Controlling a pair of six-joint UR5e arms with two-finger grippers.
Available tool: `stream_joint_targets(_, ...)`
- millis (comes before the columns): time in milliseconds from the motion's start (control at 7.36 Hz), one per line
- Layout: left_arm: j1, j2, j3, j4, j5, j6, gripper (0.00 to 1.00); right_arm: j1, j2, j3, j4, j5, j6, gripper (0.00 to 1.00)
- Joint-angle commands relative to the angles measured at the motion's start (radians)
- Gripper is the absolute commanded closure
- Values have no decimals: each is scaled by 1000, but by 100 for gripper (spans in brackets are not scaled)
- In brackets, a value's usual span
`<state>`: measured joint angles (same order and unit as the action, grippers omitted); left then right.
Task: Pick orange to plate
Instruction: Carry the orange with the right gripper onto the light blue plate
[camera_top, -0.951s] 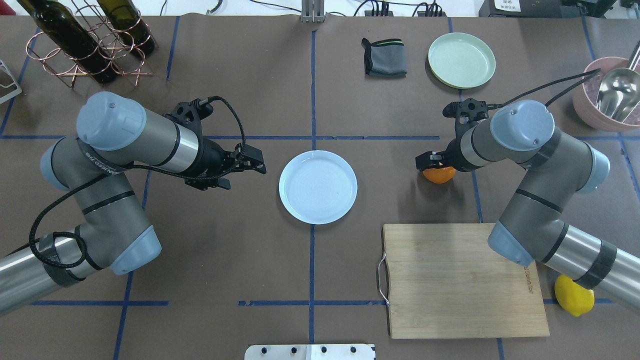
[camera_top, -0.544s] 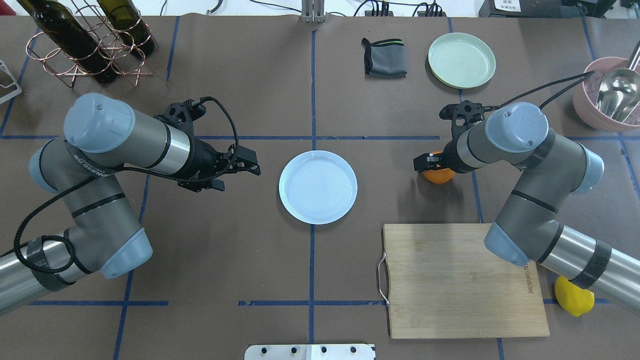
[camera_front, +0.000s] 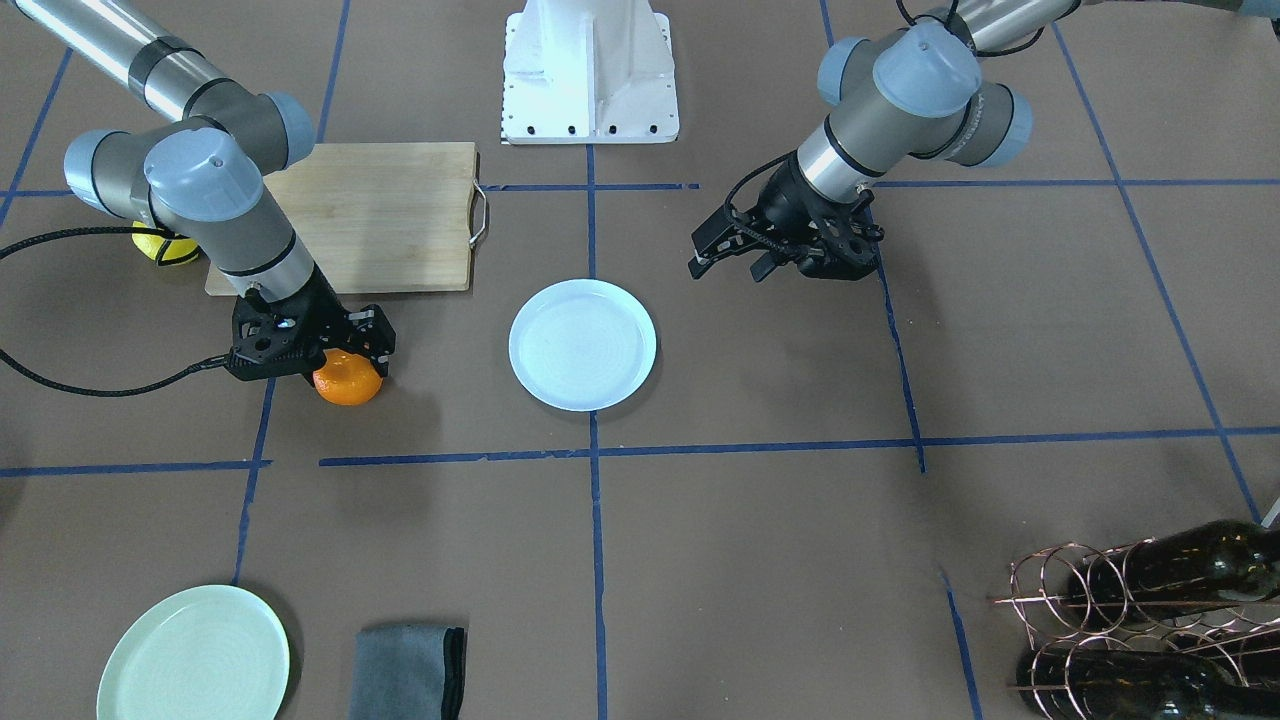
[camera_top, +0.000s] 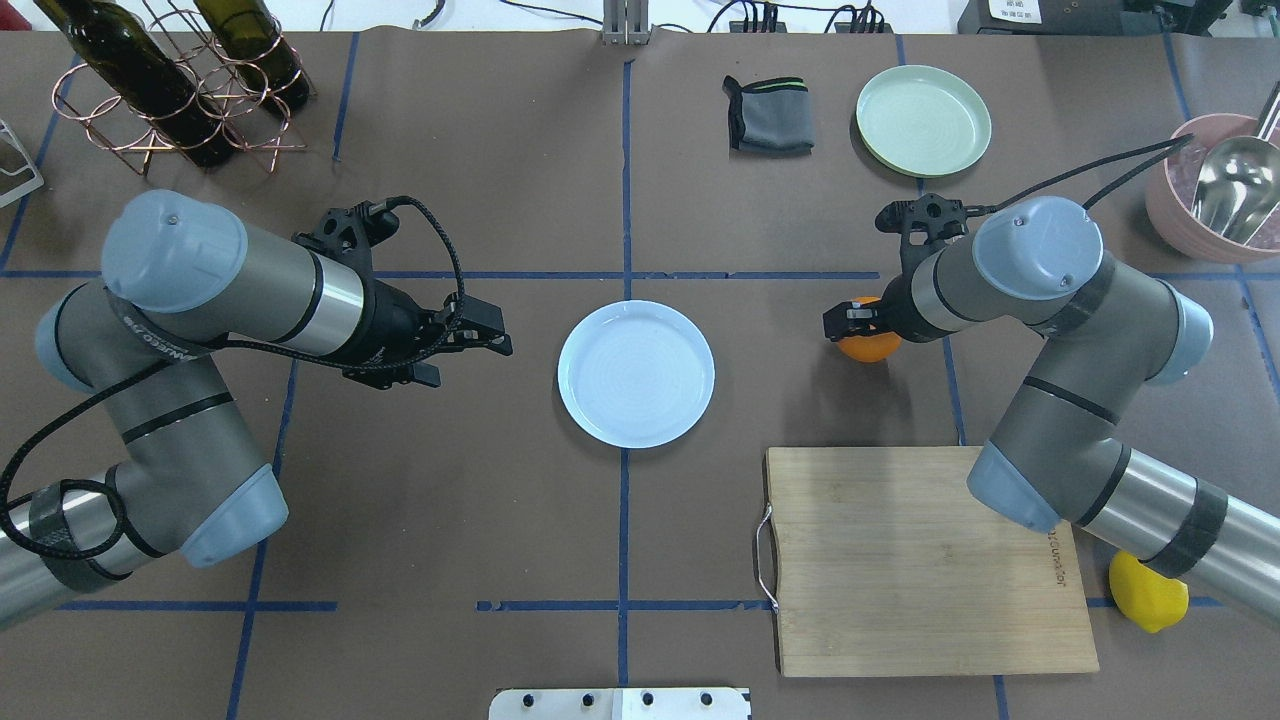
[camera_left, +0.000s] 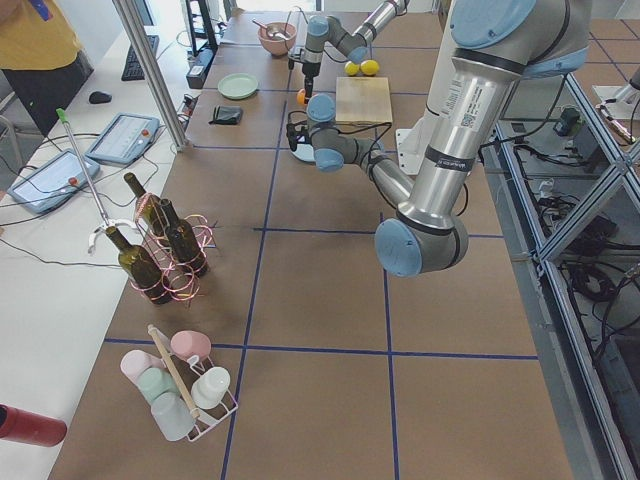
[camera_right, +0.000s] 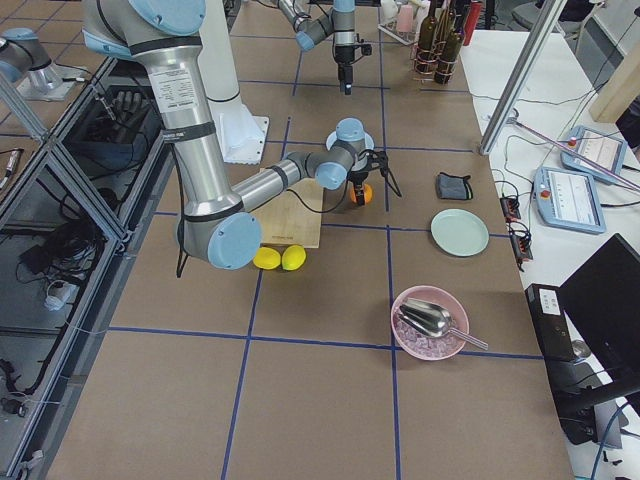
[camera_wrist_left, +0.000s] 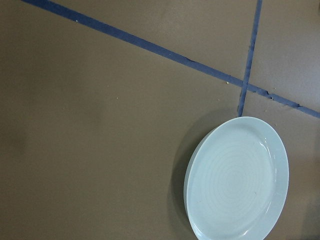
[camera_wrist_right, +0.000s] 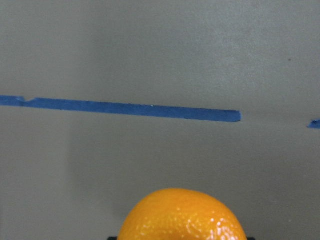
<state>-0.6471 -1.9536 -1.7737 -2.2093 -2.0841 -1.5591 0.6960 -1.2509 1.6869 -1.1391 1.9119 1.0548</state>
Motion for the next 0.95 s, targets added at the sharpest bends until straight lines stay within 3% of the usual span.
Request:
stream_joint_targets(0, -8, 95, -93, -3, -7, 11, 1, -41, 127, 42, -81, -11, 148, 92)
stream_joint_targets(408, -45, 162, -154, -6, -22, 11, 1, -243, 278, -19, -77, -236, 368, 90)
stream_joint_targets(816, -43, 160, -151, -4, -18, 10, 1, -257, 341, -108, -76, -283, 363, 86)
